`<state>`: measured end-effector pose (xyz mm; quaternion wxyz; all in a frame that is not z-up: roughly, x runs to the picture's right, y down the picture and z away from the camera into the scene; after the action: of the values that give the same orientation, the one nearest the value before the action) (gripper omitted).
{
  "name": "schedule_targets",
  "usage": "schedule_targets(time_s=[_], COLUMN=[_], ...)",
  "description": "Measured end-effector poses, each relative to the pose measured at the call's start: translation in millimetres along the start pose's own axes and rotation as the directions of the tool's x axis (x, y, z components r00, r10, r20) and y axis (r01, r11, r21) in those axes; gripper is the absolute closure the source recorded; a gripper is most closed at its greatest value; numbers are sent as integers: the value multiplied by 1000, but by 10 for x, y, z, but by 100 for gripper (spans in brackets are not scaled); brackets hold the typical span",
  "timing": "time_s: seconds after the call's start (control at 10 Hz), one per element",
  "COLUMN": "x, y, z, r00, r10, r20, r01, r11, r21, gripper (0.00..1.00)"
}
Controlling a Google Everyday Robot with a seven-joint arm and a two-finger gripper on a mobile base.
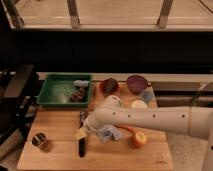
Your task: Place brush in table surface
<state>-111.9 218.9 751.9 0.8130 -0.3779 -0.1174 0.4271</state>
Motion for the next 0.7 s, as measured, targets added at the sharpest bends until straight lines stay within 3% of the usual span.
schedule_targets(time_s=[0.7], x=[70], y=[-244], z=[386], r00=[995], r10=[96], r20=[-26], r01=[-95], r11=[995], r21=[28], gripper=[37])
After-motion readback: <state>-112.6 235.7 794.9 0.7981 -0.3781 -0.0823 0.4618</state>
